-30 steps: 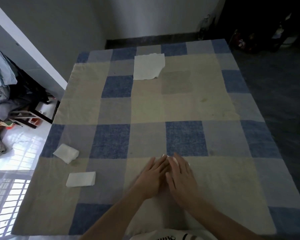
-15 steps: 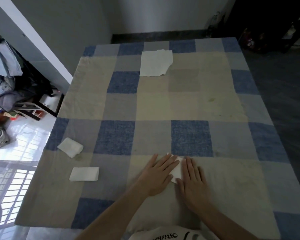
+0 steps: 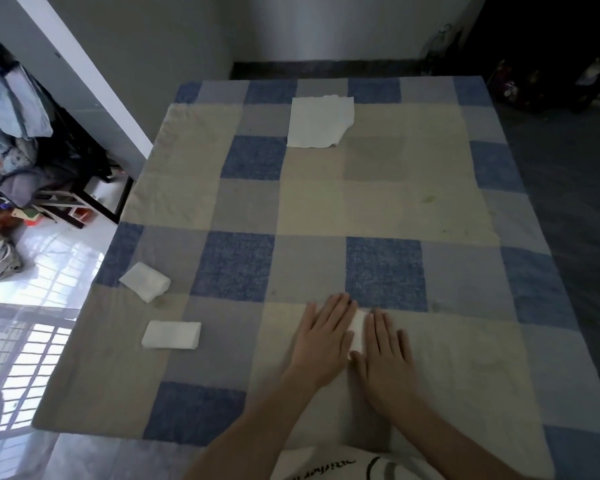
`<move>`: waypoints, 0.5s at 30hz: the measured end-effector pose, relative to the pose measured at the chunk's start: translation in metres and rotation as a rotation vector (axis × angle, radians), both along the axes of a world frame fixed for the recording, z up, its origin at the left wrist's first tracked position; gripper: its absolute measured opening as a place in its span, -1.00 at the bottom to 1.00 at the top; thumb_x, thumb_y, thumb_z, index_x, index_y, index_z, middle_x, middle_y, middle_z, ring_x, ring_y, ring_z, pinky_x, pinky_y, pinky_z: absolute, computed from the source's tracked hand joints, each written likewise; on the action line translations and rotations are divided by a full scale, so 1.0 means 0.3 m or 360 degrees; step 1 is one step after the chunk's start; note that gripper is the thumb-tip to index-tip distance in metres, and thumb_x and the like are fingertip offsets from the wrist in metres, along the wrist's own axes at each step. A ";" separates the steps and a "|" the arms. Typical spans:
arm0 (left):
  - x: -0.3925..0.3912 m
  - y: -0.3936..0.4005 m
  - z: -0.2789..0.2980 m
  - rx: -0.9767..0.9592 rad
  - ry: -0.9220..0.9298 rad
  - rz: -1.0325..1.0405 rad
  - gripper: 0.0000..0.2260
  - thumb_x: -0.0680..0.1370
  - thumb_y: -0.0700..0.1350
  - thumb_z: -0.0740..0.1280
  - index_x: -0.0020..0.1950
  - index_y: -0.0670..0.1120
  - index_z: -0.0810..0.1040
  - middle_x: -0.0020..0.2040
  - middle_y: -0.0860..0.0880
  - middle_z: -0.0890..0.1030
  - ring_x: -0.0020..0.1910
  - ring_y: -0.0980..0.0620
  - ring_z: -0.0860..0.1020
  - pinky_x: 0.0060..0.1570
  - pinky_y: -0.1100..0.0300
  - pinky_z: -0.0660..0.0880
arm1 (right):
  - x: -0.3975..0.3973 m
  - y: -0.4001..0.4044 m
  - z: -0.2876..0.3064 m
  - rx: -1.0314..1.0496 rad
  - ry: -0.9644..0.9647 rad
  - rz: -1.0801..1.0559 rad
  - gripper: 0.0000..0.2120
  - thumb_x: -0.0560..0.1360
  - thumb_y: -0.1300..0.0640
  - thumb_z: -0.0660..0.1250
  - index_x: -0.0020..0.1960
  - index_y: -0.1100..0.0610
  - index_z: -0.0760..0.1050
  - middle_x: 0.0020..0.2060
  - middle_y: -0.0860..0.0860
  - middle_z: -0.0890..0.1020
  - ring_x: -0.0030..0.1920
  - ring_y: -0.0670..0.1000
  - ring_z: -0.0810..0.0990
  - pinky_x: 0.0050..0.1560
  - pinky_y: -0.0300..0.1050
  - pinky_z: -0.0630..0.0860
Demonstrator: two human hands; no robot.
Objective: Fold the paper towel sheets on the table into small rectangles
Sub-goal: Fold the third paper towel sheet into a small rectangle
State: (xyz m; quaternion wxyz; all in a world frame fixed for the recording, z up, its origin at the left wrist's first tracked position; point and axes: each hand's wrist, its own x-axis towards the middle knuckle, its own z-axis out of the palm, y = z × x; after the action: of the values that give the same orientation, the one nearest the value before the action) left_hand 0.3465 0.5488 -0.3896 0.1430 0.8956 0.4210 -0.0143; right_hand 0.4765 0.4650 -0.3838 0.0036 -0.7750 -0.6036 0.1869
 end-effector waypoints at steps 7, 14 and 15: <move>-0.026 0.010 0.003 -0.0081 0.0102 -0.0015 -0.44 0.63 0.19 -0.02 0.57 -0.04 0.11 0.57 0.02 0.13 0.56 0.07 0.01 0.44 -0.11 -0.07 | 0.009 0.074 0.072 -0.0094 -0.0152 0.0080 -0.34 0.46 -0.14 0.07 0.39 0.27 0.36 0.34 0.19 0.44 0.30 0.20 0.44 0.35 0.21 0.30; -0.013 0.016 0.021 -0.0078 0.0216 -0.0046 -0.20 0.44 0.43 -0.36 0.58 0.01 -0.15 0.60 0.05 -0.09 0.56 0.07 -0.17 0.46 -0.10 -0.28 | 0.085 0.282 0.157 -0.0273 0.0118 -0.0044 -0.70 0.51 -0.05 0.27 0.15 0.07 0.33 0.09 0.05 0.51 0.08 0.08 0.50 0.15 0.04 0.46; -0.007 0.013 0.032 -0.0086 0.0222 -0.0039 -0.16 0.40 0.45 -0.38 0.58 0.02 -0.17 0.59 0.06 -0.13 0.55 0.08 -0.20 0.47 -0.10 -0.30 | 0.093 0.293 0.153 -0.0319 0.0173 -0.0034 -0.68 0.49 -0.05 0.31 0.13 0.07 0.33 0.06 0.04 0.51 0.06 0.08 0.51 0.14 0.07 0.47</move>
State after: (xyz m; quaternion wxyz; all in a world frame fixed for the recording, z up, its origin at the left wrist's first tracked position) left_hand 0.3443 0.5527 -0.3799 0.1373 0.8933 0.4185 -0.0896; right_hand 0.5043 0.5530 -0.3379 -0.0392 -0.7666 -0.5726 0.2880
